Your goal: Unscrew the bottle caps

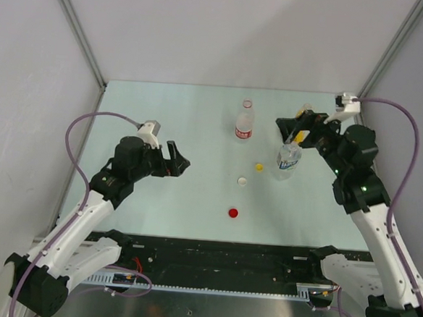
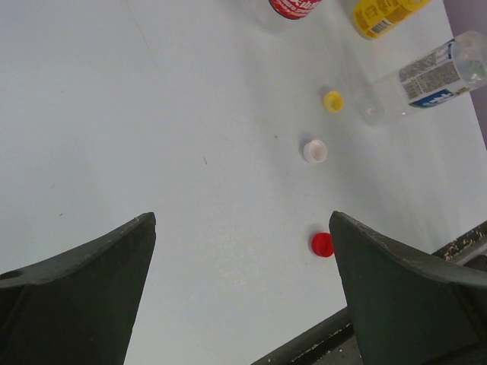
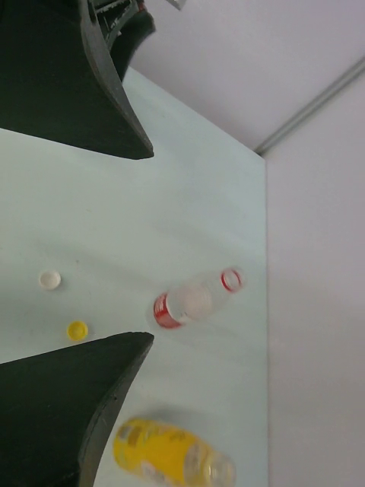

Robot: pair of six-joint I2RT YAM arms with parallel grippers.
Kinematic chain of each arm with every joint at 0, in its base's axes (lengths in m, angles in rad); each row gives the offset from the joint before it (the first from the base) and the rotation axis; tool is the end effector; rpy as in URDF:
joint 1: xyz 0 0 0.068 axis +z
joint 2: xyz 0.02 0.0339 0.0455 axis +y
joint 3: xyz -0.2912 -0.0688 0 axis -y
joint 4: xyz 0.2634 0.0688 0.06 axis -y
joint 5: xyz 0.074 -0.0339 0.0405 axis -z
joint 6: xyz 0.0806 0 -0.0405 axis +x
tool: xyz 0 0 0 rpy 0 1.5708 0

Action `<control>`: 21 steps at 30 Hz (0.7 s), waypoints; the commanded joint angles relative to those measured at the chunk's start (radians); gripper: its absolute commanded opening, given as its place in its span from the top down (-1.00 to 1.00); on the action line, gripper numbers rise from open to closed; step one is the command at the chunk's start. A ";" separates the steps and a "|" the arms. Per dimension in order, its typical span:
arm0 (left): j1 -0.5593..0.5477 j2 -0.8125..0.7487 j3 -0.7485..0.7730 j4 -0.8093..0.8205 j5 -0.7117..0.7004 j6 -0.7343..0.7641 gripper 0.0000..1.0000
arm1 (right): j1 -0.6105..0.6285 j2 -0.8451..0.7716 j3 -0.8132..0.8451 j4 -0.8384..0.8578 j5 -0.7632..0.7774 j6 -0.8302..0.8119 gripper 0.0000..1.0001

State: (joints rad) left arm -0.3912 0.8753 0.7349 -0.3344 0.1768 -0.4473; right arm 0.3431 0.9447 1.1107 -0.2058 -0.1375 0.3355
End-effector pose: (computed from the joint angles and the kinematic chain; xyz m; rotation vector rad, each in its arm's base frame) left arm 0.2155 -0.1042 0.2895 0.0549 2.1110 -0.6946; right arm 0.2345 0.0955 0.4460 -0.1150 1.6434 0.6325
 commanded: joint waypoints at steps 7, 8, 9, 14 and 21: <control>0.005 -0.012 0.019 -0.011 -0.152 -0.013 -0.99 | -0.065 -0.134 0.002 -0.169 0.133 -0.108 -0.99; 0.005 -0.007 0.023 -0.011 -0.157 -0.012 -0.99 | -0.071 -0.132 0.003 -0.181 0.126 -0.110 -0.99; 0.005 -0.003 0.028 -0.011 -0.163 -0.009 -0.99 | -0.080 -0.128 0.002 -0.192 0.116 -0.112 -0.99; 0.005 0.014 0.063 -0.010 -0.210 0.028 -0.99 | -0.149 -0.084 0.000 -0.204 0.062 -0.094 -0.99; 0.005 0.076 0.144 -0.005 -0.286 0.104 -0.99 | -0.364 0.023 -0.001 -0.134 -0.125 0.031 -0.99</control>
State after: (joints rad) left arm -0.3912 0.9272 0.8021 -0.3626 -0.0265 -0.4068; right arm 0.0879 0.9241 1.1095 -0.3969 -0.1345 0.2855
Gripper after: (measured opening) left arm 0.994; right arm 0.993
